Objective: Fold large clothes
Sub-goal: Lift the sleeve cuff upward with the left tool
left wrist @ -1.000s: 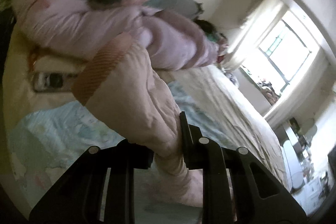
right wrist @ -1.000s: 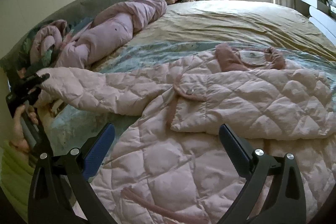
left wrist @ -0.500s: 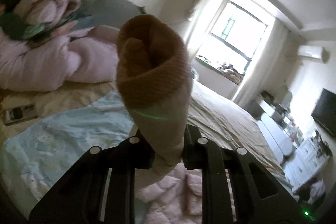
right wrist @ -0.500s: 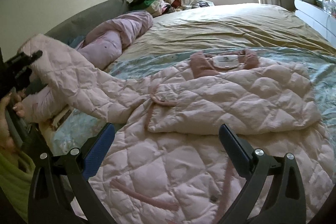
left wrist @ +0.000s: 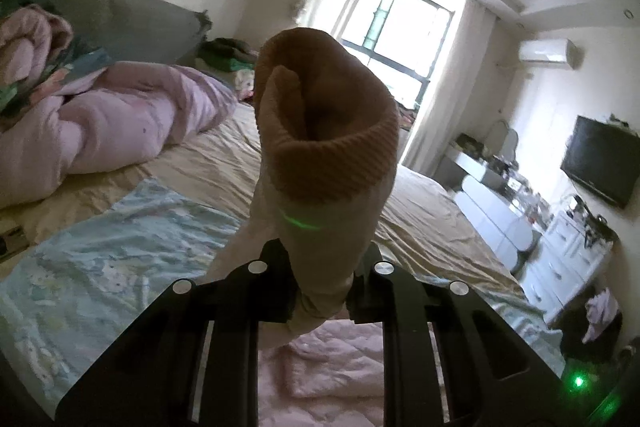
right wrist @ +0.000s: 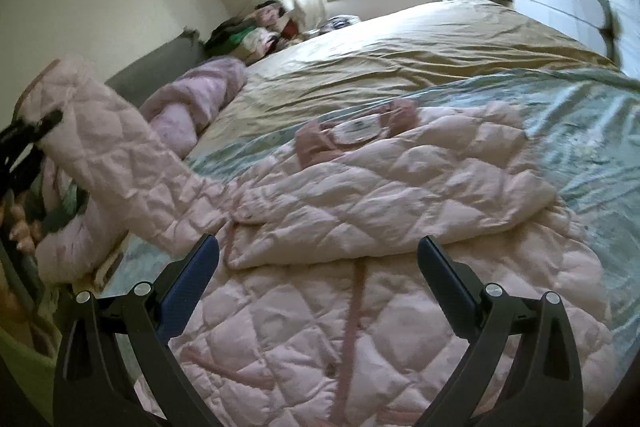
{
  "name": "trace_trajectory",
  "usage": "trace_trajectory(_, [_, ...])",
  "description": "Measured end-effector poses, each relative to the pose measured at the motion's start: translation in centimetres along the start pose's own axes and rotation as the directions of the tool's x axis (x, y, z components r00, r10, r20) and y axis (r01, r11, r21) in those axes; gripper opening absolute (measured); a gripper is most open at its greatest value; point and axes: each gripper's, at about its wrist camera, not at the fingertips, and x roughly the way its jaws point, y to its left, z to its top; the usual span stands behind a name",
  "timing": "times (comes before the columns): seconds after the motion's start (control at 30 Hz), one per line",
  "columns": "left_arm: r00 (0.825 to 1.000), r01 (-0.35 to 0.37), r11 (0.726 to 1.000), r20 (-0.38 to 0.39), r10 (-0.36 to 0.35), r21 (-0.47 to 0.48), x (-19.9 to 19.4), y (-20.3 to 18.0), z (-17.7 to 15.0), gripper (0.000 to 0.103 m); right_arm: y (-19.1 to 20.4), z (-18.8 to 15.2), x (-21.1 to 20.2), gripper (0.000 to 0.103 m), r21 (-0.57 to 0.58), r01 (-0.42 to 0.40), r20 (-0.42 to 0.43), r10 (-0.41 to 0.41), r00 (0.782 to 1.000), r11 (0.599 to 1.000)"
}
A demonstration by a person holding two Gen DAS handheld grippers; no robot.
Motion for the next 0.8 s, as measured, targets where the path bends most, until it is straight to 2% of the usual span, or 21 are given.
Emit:
trace_trajectory(0.43, [0.993, 0.098, 0.991, -0.078, -0.091, 0.089, 2.7, -6.3, -2.9, 0.008, -6.5, 0.9, -2.9, 0.099, 0.103, 0.097, 0.062, -0.104, 0.993, 0.99])
trace_trajectory(0.8, [0.968, 0.185, 0.967, -0.202, -0.149, 0.175, 5.7, -10.9, -8.0, 0.008, -11.1, 0.9, -3.9, 0.099, 0.192, 0.158, 0.08, -0.176, 0.981, 0.969])
